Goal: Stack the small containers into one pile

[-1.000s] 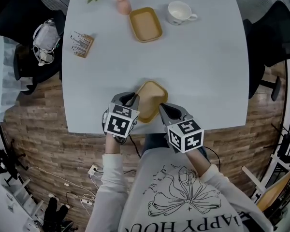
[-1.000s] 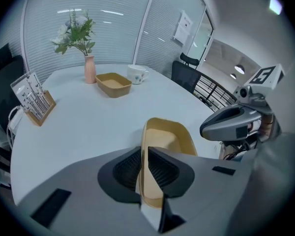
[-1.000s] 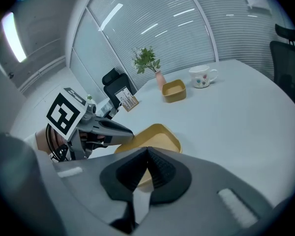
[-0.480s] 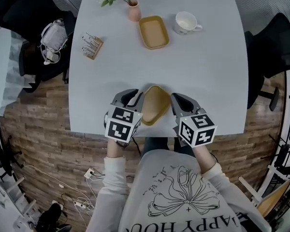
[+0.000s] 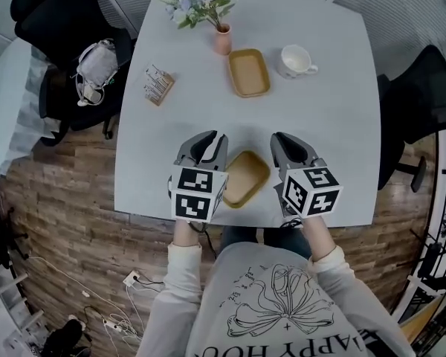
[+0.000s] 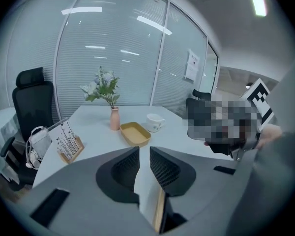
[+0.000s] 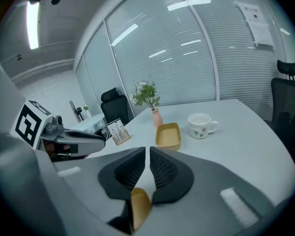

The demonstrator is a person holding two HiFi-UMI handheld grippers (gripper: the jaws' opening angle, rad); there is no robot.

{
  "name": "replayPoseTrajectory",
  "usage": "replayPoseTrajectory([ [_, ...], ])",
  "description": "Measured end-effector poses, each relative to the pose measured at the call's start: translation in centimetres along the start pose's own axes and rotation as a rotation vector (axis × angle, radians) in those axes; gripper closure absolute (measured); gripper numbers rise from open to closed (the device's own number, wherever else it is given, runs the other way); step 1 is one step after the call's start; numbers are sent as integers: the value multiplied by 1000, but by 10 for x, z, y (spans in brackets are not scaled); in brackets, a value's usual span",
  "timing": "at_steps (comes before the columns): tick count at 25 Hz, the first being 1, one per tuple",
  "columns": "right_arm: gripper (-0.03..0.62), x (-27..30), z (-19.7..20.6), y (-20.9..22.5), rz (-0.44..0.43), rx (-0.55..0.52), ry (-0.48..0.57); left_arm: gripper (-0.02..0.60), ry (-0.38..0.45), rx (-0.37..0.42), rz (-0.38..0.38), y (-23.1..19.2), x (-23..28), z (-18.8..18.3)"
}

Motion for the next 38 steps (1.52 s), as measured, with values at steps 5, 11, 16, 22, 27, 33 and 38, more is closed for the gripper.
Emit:
replayPoseTrajectory([
  [5, 552, 18, -33, 11, 9, -42, 32, 514, 41, -41, -48, -17, 8, -23],
  [11, 534, 44, -61, 32, 22, -49, 45, 514, 57, -75, -69, -28, 29, -43],
  [16, 533, 73, -62, 53, 50, -44, 22, 503, 32, -124, -59, -34, 59, -45],
  [22, 517, 109, -50, 74, 62, -31, -36, 477, -46, -119, -58, -40, 102, -37],
  [27, 508, 135, -40, 89, 63, -14, -78, 454, -79, -152, -68, -50, 132, -29],
  [33, 508, 161, -28, 105, 65, 12, -117, 433, -112, -181, -70, -59, 162, -21],
  [38, 508, 181, -20, 113, 81, 41, -134, 428, -138, -188, -81, -67, 185, -15],
])
Point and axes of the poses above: the fingertips, and each gripper's own axes: x forward along the fingers, y to its right, z out of its underside, the point moved 1 cm from there along -x, backward along the fingers, and after that the axes turned 4 degrees about z, right-handed, at the moved point
